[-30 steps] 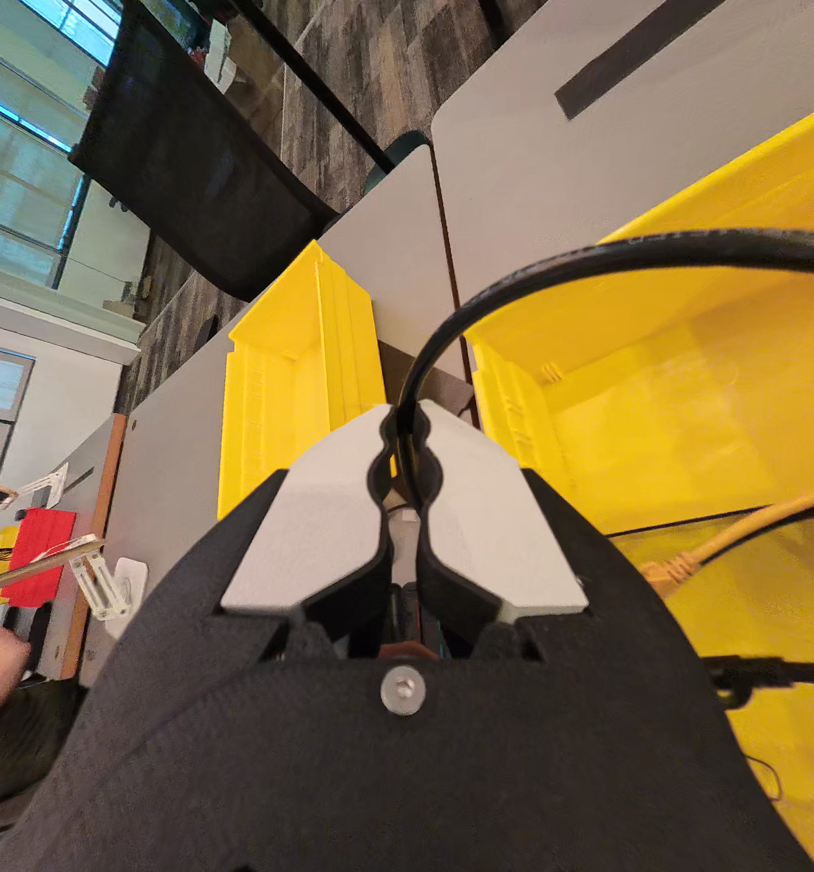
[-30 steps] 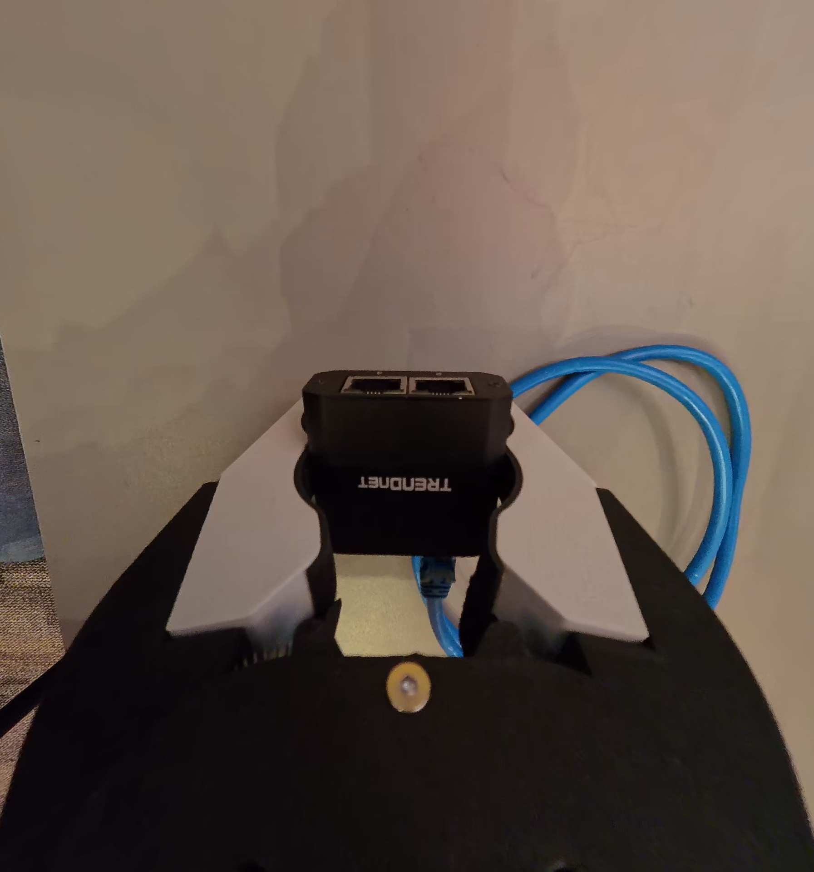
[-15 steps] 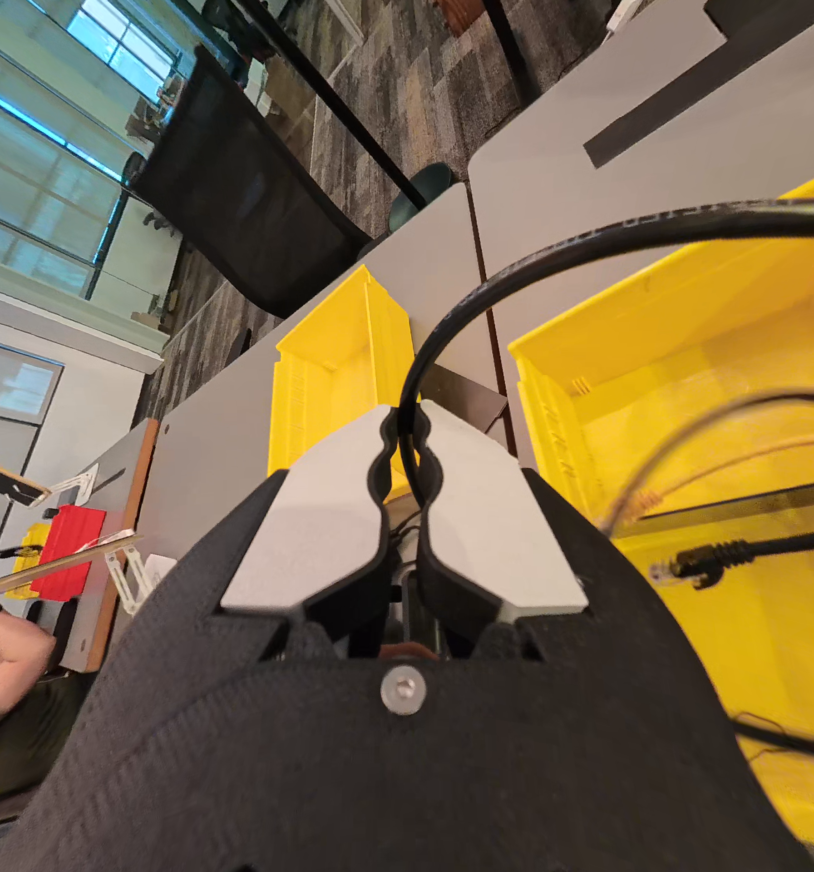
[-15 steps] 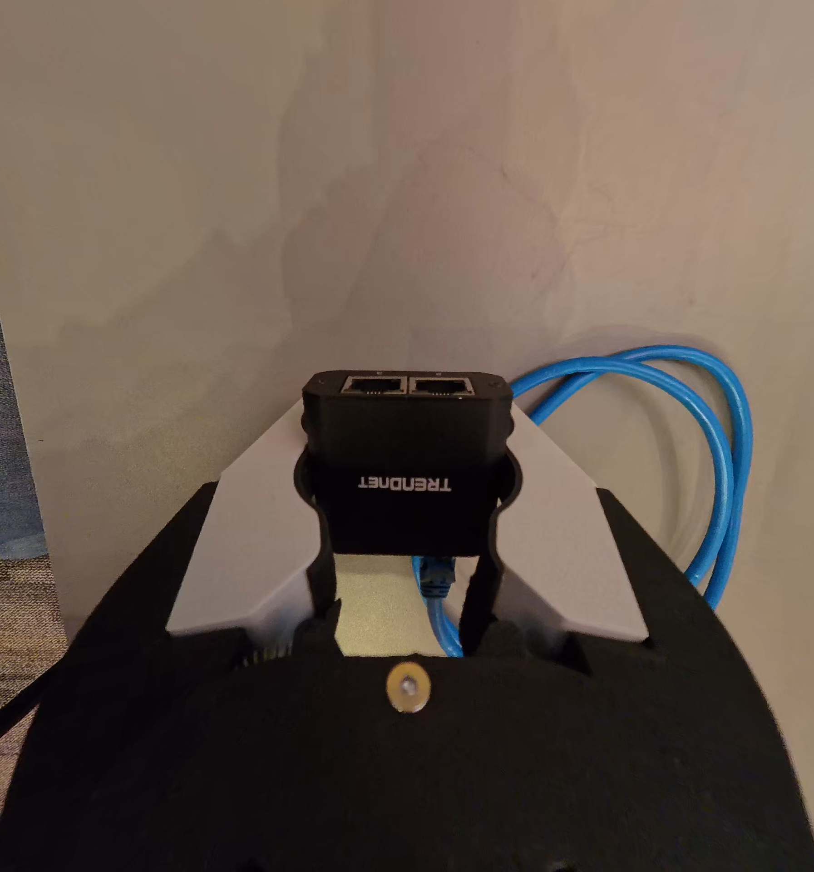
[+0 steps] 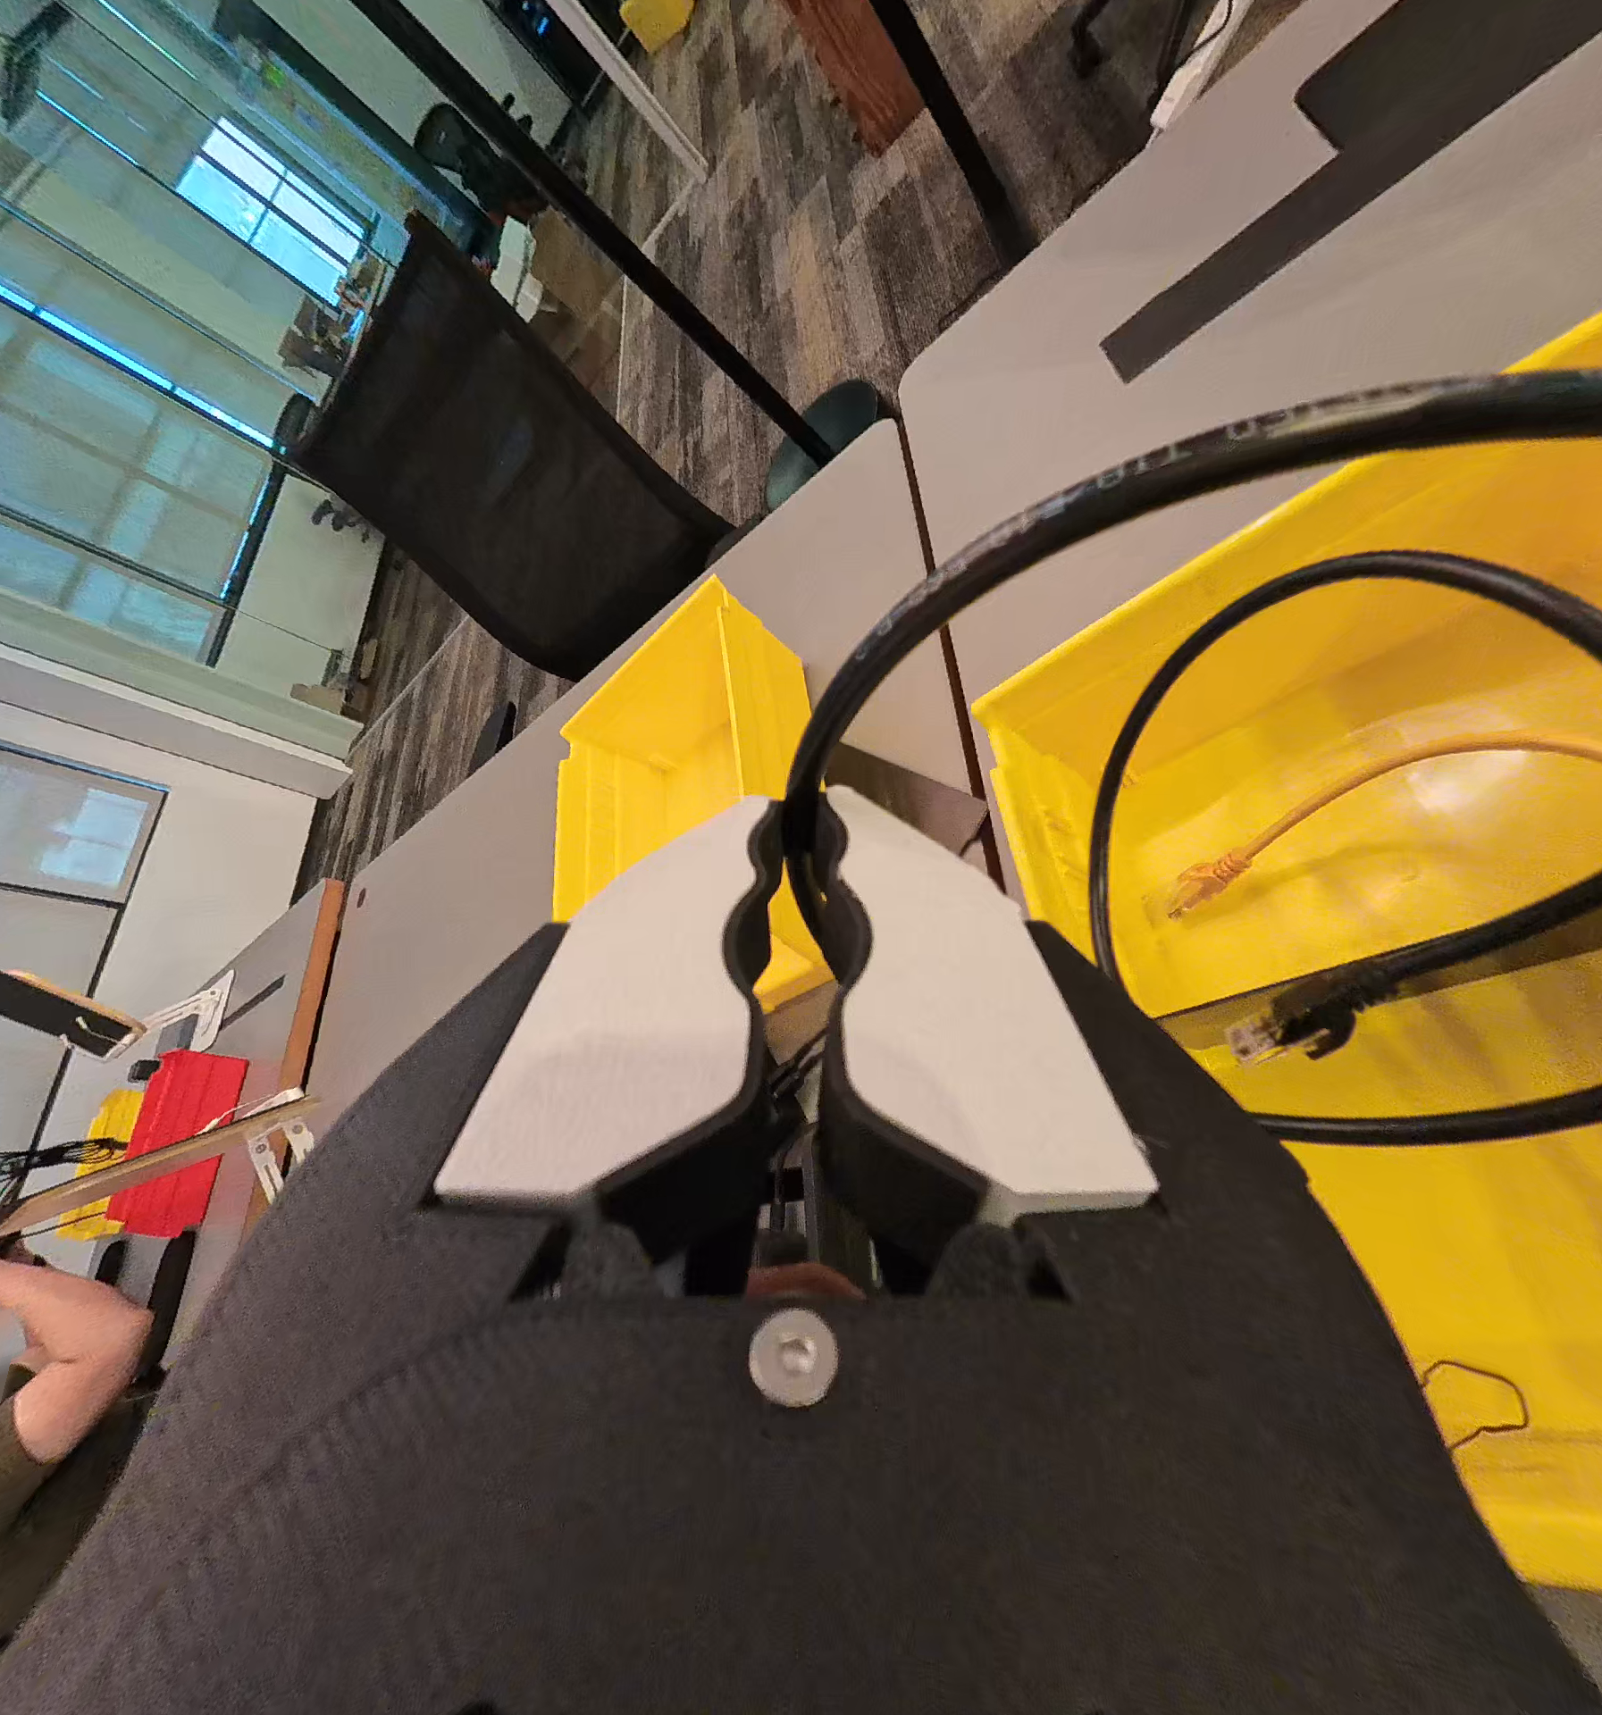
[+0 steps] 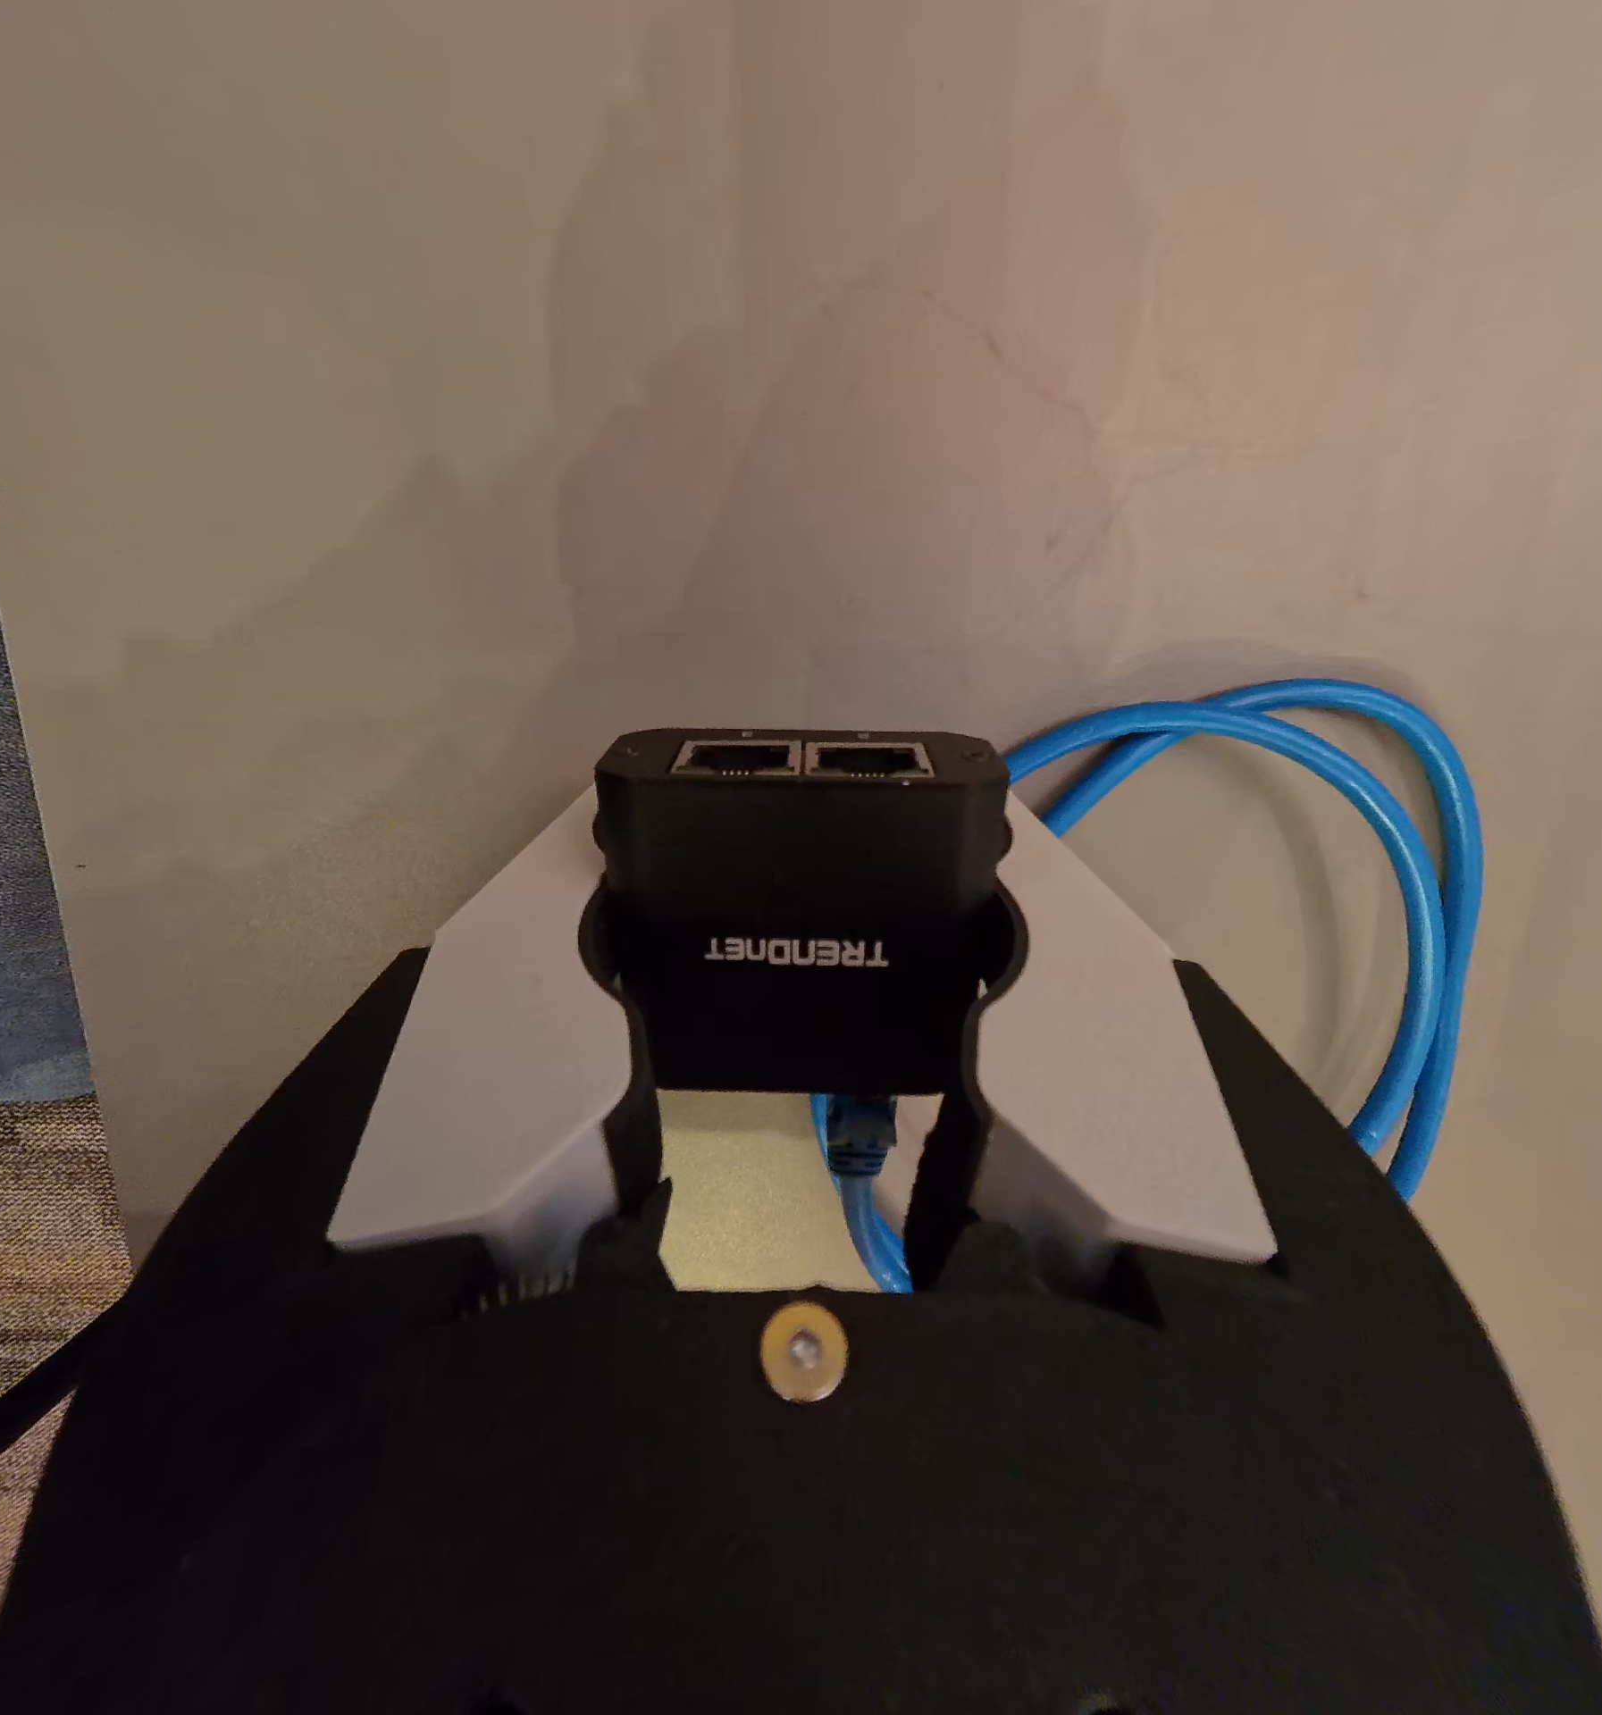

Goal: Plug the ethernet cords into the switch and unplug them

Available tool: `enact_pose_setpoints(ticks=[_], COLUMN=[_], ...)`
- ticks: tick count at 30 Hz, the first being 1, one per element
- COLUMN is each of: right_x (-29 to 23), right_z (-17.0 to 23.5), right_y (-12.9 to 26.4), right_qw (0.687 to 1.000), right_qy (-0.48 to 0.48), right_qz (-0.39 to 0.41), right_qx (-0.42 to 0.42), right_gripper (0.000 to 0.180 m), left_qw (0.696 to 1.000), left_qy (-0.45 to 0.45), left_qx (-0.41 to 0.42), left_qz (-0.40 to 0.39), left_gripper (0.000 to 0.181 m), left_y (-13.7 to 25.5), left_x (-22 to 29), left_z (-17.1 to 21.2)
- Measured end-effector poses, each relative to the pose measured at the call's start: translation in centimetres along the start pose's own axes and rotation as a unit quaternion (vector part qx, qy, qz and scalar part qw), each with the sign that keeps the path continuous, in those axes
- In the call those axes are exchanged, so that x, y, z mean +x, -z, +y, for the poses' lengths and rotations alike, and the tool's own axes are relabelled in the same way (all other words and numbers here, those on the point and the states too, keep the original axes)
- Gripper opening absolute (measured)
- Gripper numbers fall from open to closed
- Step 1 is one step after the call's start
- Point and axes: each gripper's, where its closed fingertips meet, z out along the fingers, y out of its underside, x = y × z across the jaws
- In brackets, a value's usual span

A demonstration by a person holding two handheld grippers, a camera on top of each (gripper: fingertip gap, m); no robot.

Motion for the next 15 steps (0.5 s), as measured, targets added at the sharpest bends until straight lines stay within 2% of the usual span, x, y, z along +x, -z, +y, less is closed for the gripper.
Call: enact_pose_setpoints(ticks=[8,12,15], right_x=[-0.1,-0.1,-0.1], right_z=[-0.1,-0.1,-0.2], right_y=[0.0,0.0,0.0], right_qw=[1.000,1.000,1.000], right_qy=[-0.005,-0.005,-0.006], right_qz=[-0.002,-0.001,0.001], right_qx=[0.010,0.011,0.017], right_gripper=[0.073,0.073,0.073], left_qw=[0.999,0.996,0.990], left_qy=[0.004,0.001,-0.017], left_qx=[0.040,0.086,0.115], left_qz=[0.015,0.037,0.074], left_gripper=[0.005,0.006,0.005], left_y=[1.6,3.6,5.0], left_x=[0.6,1.9,5.1], left_z=[-3.8,-8.3,-12.3])
